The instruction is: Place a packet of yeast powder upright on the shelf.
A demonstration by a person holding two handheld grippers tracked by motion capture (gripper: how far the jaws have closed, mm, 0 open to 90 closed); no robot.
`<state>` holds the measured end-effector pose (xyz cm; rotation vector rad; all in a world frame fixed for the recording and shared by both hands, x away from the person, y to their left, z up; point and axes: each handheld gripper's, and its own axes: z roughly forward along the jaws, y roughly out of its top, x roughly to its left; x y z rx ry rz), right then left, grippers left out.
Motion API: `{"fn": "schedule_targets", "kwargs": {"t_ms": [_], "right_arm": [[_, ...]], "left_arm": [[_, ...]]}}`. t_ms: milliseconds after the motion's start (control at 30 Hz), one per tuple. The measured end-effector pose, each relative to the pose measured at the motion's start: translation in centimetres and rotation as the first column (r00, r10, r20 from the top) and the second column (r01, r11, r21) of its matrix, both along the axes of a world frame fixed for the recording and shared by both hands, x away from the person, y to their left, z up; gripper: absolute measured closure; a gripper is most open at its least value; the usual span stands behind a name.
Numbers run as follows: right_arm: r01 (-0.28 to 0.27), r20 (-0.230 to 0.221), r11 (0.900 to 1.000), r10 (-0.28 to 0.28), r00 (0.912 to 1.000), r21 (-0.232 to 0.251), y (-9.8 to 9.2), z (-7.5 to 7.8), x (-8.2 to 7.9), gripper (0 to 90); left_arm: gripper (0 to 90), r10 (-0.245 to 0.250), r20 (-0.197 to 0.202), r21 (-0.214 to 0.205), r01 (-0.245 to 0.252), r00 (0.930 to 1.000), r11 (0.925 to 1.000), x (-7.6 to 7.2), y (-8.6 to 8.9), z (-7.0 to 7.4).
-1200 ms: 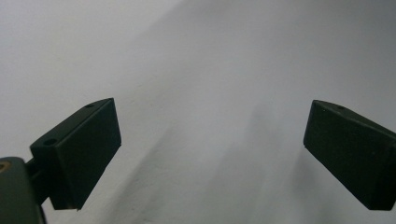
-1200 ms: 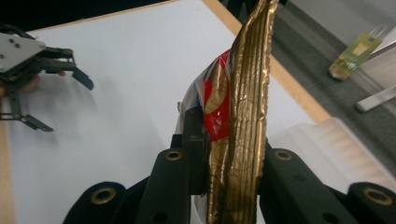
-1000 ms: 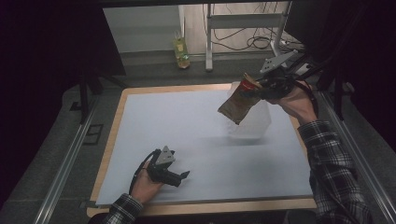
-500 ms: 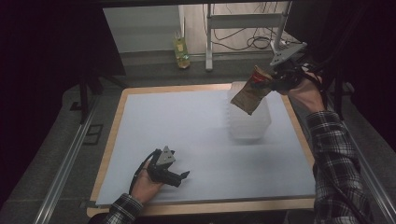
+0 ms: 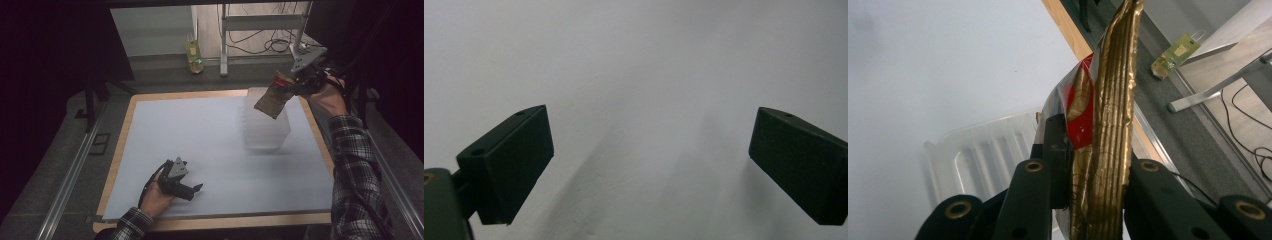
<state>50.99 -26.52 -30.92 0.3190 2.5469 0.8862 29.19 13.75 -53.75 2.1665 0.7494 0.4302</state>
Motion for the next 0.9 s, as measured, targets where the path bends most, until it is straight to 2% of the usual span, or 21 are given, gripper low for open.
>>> {"fn": "schedule_targets", "kwargs": {"t_ms": [233, 467, 667, 700, 733, 767, 833, 900], "right_arm": [[-0.058, -0.004, 0.9969, 0.058, 0.9983, -0.053, 0.9, -1.3, 1.3, 77.6], [-0.122, -0.044, 0.9910, 0.119, 0.9918, -0.055, 1.3, -2.3, 2.2, 77.9], [-0.135, -0.068, 0.9901, 0.132, 0.9889, -0.039, 1.4, -2.6, 2.5, 78.2], [-0.166, -0.093, 0.9852, 0.161, 0.9826, -0.044, 1.5, -3.0, 2.5, 78.2], [-0.172, -0.105, 0.9833, 0.165, 0.9807, -0.060, 1.7, -3.4, 2.6, 78.2], [-0.172, -0.105, 0.9833, 0.165, 0.9807, -0.060, 1.7, -3.4, 2.6, 78.2], [-0.171, -0.125, 0.9793, 0.157, 0.9796, -0.108, 2.1, -4.4, 2.9, 78.2], [-0.164, -0.133, 0.9804, 0.150, 0.9798, -0.108, 2.2, -5.1, 3.1, 78.2]], "left_arm": [[4.2, -0.002, 0.003, 0.002, 0.002, 1.0000, 1.0000, -0.1, 0.0, 0.0], [4.1, -0.011, 0.006, 0.013, 0.011, 0.9999, 0.9998, -0.1, -0.1, -0.1], [4.1, -0.012, 0.007, 0.014, 0.012, 0.9999, 0.9998, -0.1, -0.1, -0.1], [4.1, -0.014, 0.006, 0.013, 0.014, 0.9999, 0.9998, -0.1, -0.1, -0.1], [4.1, -0.016, 0.008, 0.012, 0.016, 0.9998, 0.9998, -0.1, -0.1, 0.0], [4.2, -0.016, 0.008, 0.012, 0.016, 0.9998, 0.9998, -0.1, -0.1, 0.0], [4.2, -0.017, 0.008, 0.012, 0.017, 0.9998, 0.9998, -0.1, -0.1, -0.1], [4.2, -0.017, 0.008, 0.015, 0.017, 0.9998, 0.9997, -0.1, -0.1, -0.1]]}}
